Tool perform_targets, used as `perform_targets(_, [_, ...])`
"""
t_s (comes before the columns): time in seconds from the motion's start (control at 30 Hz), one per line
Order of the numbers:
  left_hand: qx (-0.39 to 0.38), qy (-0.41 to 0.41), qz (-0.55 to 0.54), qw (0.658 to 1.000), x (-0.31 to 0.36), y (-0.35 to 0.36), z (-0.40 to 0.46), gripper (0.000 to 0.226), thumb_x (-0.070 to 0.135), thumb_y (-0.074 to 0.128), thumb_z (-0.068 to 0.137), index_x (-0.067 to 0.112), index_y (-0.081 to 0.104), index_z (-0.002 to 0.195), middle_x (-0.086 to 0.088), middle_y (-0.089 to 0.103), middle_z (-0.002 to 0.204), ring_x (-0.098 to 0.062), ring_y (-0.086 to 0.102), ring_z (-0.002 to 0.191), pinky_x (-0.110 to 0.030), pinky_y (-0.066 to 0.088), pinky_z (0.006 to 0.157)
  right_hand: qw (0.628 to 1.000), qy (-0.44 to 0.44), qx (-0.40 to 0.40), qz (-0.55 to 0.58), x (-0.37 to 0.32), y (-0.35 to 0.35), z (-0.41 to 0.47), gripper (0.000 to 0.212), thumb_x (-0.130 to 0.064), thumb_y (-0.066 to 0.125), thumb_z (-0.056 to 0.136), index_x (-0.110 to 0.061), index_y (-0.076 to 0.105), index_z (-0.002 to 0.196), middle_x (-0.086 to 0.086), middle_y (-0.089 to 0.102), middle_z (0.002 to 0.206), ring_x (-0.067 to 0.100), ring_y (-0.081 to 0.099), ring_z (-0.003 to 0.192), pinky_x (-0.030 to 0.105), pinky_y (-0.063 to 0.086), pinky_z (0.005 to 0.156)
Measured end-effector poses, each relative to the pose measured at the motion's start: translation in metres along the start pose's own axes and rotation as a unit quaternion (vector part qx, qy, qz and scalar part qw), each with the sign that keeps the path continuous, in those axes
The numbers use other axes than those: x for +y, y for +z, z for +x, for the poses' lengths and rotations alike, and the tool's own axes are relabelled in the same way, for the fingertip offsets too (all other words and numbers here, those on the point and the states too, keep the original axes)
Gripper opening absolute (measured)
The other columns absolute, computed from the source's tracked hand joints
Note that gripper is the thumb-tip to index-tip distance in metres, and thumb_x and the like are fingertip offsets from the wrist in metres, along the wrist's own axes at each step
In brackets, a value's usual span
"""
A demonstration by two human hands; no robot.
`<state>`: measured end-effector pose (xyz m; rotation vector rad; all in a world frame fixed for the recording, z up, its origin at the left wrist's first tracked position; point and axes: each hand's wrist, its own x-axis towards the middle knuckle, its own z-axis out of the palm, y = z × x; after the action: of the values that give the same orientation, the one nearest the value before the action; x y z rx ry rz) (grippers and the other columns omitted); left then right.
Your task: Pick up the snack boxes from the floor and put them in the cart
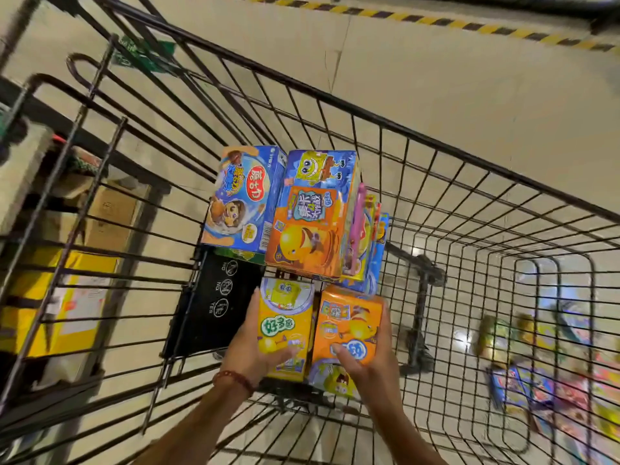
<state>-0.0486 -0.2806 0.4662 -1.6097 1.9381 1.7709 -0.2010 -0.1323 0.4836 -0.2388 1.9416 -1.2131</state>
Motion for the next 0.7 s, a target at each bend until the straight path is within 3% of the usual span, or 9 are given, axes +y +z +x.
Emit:
perform_targets(0.13, [-0.004,0.011,0.032,0.999,0.001,-0.001,-0.001,0.119,0.026,0.088,0.063,0.054,-0.001,0.137,0.016,0.053,0.130,0.000,0.057,0.112,-0.026,0.049,0.093,0.999,0.011,0.011,-0.037,0.006,-0.001,0.000,0.098,-0.021,0.083,0.073,-0.067,0.017,0.129,-0.036,0.064,0.101,-0.003,0.068,0.087,0.023,0.054,0.077])
perform_targets(0.23, [0.000,0.013,0.061,0.998,0.003,0.001,-0.003,0.121,0.027,0.086,0.065,0.048,-0.006,0.140,0.016,0.048,0.131,-0.002,0.053,0.114,-0.025,0.046,0.095,0.997,0.012,0.014,-0.069,0.006,0.000,-0.001,0.098,-0.026,0.083,0.072,-0.067,0.012,0.126,-0.048,0.058,0.095,-0.013,0.063,0.084,0.011,0.048,0.072])
perform_targets(0.37, [-0.004,0.019,0.112,0.994,0.004,-0.002,-0.003,0.124,0.034,0.084,0.067,0.039,-0.012,0.145,0.011,0.045,0.136,-0.003,0.049,0.115,-0.022,0.042,0.094,0.995,0.006,-0.020,-0.102,0.009,-0.001,-0.006,0.098,-0.024,0.083,0.072,-0.059,0.015,0.133,-0.043,0.060,0.095,-0.018,0.060,0.085,0.000,0.043,0.067])
perform_targets(0.47, [-0.020,0.024,0.184,0.982,0.005,-0.005,-0.003,0.125,0.047,0.080,0.068,0.046,-0.022,0.139,0.003,0.044,0.142,-0.014,0.050,0.121,-0.028,0.045,0.095,0.995,0.005,0.032,-0.094,0.008,0.001,-0.006,0.088,-0.024,0.078,0.078,-0.054,0.020,0.136,-0.033,0.063,0.101,-0.021,0.058,0.087,0.004,0.046,0.070])
perform_targets(0.53, [-0.030,0.022,0.250,0.968,0.009,-0.007,-0.003,0.124,0.055,0.075,0.069,0.044,-0.026,0.140,-0.002,0.044,0.142,-0.022,0.053,0.119,-0.033,0.048,0.092,0.988,0.007,0.054,-0.143,0.001,0.008,-0.004,0.083,-0.034,0.071,0.085,-0.042,0.016,0.146,-0.017,0.064,0.105,-0.010,0.063,0.088,0.012,0.044,0.064])
perform_targets(0.57, [-0.030,0.015,0.282,0.959,0.012,-0.007,-0.002,0.123,0.057,0.073,0.070,0.038,-0.024,0.143,-0.004,0.043,0.143,-0.024,0.054,0.118,-0.033,0.048,0.090,0.977,0.017,0.049,-0.207,-0.004,0.011,-0.002,0.083,-0.045,0.065,0.087,-0.037,0.011,0.150,-0.007,0.067,0.105,0.006,0.066,0.092,0.021,0.041,0.063])
perform_targets(0.63, [-0.027,-0.005,0.354,0.935,0.020,-0.009,-0.004,0.117,0.060,0.067,0.075,0.027,-0.020,0.147,-0.007,0.040,0.144,-0.027,0.055,0.116,-0.032,0.047,0.086,0.933,0.067,0.037,-0.352,-0.008,0.014,0.002,0.088,-0.064,0.051,0.087,-0.034,0.000,0.152,0.008,0.065,0.110,0.029,0.064,0.098,0.029,0.037,0.065])
perform_targets(0.7, [-0.022,-0.004,0.421,0.907,0.032,-0.013,-0.009,0.112,0.062,0.061,0.079,0.021,-0.015,0.149,-0.009,0.040,0.142,-0.027,0.055,0.113,-0.033,0.046,0.083,0.893,0.110,0.023,-0.435,-0.014,0.012,0.000,0.089,-0.075,0.041,0.084,-0.037,-0.003,0.151,0.013,0.056,0.125,0.032,0.060,0.106,0.034,0.042,0.073])
